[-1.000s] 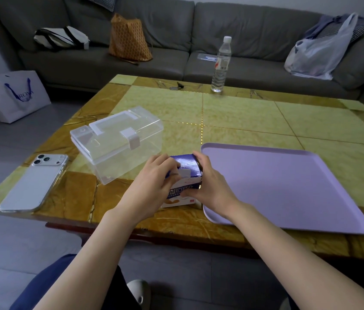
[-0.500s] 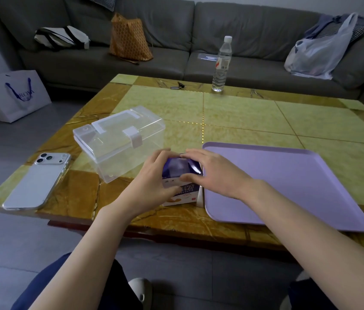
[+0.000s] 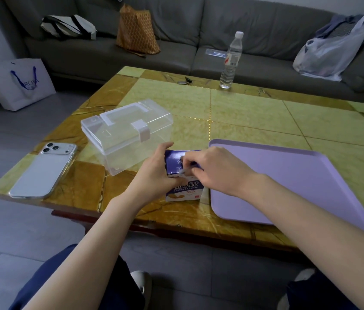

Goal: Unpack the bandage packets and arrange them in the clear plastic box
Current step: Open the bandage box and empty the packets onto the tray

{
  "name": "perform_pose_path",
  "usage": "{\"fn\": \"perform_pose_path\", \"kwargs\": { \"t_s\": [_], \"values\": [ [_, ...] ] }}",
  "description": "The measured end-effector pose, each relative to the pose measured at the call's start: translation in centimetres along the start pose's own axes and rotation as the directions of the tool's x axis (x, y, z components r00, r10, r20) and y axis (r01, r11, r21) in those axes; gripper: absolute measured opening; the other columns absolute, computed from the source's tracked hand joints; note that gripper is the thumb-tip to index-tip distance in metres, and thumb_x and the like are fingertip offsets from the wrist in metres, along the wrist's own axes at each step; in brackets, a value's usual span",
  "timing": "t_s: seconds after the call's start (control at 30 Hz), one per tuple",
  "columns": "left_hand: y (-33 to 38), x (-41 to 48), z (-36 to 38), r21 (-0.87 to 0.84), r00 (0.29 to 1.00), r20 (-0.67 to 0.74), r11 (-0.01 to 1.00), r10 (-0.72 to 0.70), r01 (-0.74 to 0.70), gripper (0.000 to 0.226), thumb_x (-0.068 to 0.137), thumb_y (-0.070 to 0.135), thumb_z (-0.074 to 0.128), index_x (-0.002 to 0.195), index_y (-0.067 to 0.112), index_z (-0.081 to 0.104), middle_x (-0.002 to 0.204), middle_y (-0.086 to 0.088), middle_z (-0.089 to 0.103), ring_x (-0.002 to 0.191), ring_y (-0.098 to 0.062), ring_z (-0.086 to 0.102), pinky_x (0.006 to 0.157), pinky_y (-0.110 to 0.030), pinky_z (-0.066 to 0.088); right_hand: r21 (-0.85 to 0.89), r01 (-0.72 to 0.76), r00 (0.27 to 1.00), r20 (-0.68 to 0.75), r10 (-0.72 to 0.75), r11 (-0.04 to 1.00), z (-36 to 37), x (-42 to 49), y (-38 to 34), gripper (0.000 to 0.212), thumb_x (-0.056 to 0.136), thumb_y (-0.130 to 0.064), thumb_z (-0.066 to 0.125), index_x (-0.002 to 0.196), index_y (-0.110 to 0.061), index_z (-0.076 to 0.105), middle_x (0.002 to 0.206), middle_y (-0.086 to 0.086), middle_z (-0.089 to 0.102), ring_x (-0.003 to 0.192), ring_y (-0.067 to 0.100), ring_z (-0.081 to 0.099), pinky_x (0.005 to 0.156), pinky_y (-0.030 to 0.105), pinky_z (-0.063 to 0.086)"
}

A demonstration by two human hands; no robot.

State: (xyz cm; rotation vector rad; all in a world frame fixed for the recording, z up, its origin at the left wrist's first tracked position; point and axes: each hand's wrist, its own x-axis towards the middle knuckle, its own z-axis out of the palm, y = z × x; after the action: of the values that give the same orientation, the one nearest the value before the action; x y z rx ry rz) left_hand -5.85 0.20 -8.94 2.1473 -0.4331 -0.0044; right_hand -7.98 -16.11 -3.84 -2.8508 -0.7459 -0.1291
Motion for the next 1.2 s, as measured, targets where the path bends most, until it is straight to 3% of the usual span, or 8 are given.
{"fn": "perform_pose_path", "kwargs": {
  "t_s": [0.23, 0.53, 0.67, 0.8, 0.9, 1.0, 1.13, 1.2],
  "values": [
    [0.1, 0.0, 0.0, -0.042, 1.0, 0.002, 0.999, 0.002, -0.002, 0.087, 0.071, 0.016, 0.079, 0.14, 0.02, 0.027, 0.111, 0.006, 0.045, 0.094, -0.008, 0.055, 0.072, -0.017, 0.052, 0.07, -0.033, 0.997, -0.067, 0.038, 0.997, 0.8, -0.5, -0.1, 0.014, 0.093, -0.011, 0.049, 0.102, -0.013, 0.06, 0.088, 0.007, 0.068, 0.067, 0.012, 0.046, 0.064, 0.028, 0.046],
    [0.2, -0.3, 0.1, -0.035, 1.0, -0.006, 0.999, 0.026, -0.026, 0.076, 0.073, 0.015, 0.078, 0.134, 0.021, 0.033, 0.109, 0.006, 0.046, 0.09, -0.005, 0.053, 0.065, -0.011, 0.049, 0.153, -0.074, 0.99, -0.108, 0.091, 0.986, 1.7, -0.4, -0.1, 0.011, 0.094, -0.009, 0.049, 0.096, -0.012, 0.059, 0.088, 0.006, 0.068, 0.073, 0.019, 0.06, 0.063, 0.029, 0.049],
    [0.0, -0.3, 0.4, 0.034, 0.997, -0.033, 0.997, 0.066, -0.065, 0.065, 0.072, 0.017, 0.077, 0.125, 0.022, 0.04, 0.115, 0.001, 0.051, 0.099, -0.016, 0.053, 0.076, -0.022, 0.045, 0.345, -0.086, 0.959, -0.226, 0.172, 0.935, 0.6, -0.3, 0.0, 0.007, 0.096, -0.011, 0.049, 0.096, -0.011, 0.056, 0.089, 0.007, 0.069, 0.066, 0.009, 0.06, 0.06, 0.021, 0.049],
    [0.2, -0.6, 0.3, 0.062, 0.995, 0.041, 0.993, 0.096, -0.098, 0.069, 0.076, 0.018, 0.074, 0.133, 0.023, 0.036, 0.125, 0.001, 0.043, 0.104, -0.013, 0.052, 0.08, -0.02, 0.049, 0.348, -0.098, 0.987, -0.089, 0.137, 0.932, 0.2, -0.7, 0.4, 0.005, 0.098, -0.016, 0.046, 0.097, -0.019, 0.05, 0.091, 0.002, 0.066, 0.079, 0.019, 0.061, 0.069, 0.041, 0.051],
    [0.4, -0.8, -0.2, 0.013, 0.994, 0.044, 0.995, 0.099, -0.1, 0.061, 0.081, 0.025, 0.068, 0.133, 0.027, 0.038, 0.128, 0.007, 0.04, 0.108, -0.007, 0.05, 0.075, -0.007, 0.045, 0.437, -0.123, 0.986, -0.051, 0.161, 0.891, 0.9, -1.3, 0.1, 0.01, 0.098, -0.023, 0.046, 0.105, -0.02, 0.052, 0.101, -0.001, 0.065, 0.091, 0.018, 0.06, 0.074, 0.04, 0.052],
    [0.3, -0.7, -1.0, 0.02, 0.994, -0.033, 0.994, 0.104, -0.103, 0.032, 0.088, 0.022, 0.059, 0.119, 0.027, 0.054, 0.136, 0.01, 0.041, 0.118, -0.007, 0.042, 0.071, -0.002, 0.039, 0.518, -0.139, 0.981, -0.046, 0.19, 0.844, 0.3, -1.4, 0.0, 0.016, 0.097, -0.027, 0.046, 0.111, -0.022, 0.052, 0.107, -0.006, 0.062, 0.096, 0.012, 0.059, 0.076, 0.033, 0.055],
    [0.5, -0.4, -1.2, -0.01, 0.986, -0.126, 0.994, 0.108, -0.11, 0.016, 0.095, 0.019, 0.05, 0.104, 0.026, 0.061, 0.11, 0.012, 0.059, 0.102, -0.005, 0.053, 0.068, -0.012, 0.044, 0.555, -0.151, 0.975, -0.053, 0.216, 0.818, -0.4, -1.5, 0.3, 0.023, 0.095, -0.027, 0.049, 0.117, -0.021, 0.051, 0.113, -0.012, 0.057, 0.105, 0.003, 0.054, 0.086, 0.015, 0.046],
    [0.7, -0.2, -1.1, 0.008, 0.975, -0.184, 0.992, 0.122, -0.122, 0.014, 0.096, 0.021, 0.048, 0.1, 0.024, 0.061, 0.096, 0.013, 0.061, 0.09, -0.003, 0.055, 0.062, -0.013, 0.04, 0.552, -0.164, 0.969, -0.067, 0.239, 0.818, -0.3, -1.8, 0.6, 0.034, 0.093, -0.03, 0.052, 0.125, -0.021, 0.045, 0.122, -0.013, 0.051, 0.114, 0.001, 0.046, 0.099, 0.016, 0.039]
  ]
}}
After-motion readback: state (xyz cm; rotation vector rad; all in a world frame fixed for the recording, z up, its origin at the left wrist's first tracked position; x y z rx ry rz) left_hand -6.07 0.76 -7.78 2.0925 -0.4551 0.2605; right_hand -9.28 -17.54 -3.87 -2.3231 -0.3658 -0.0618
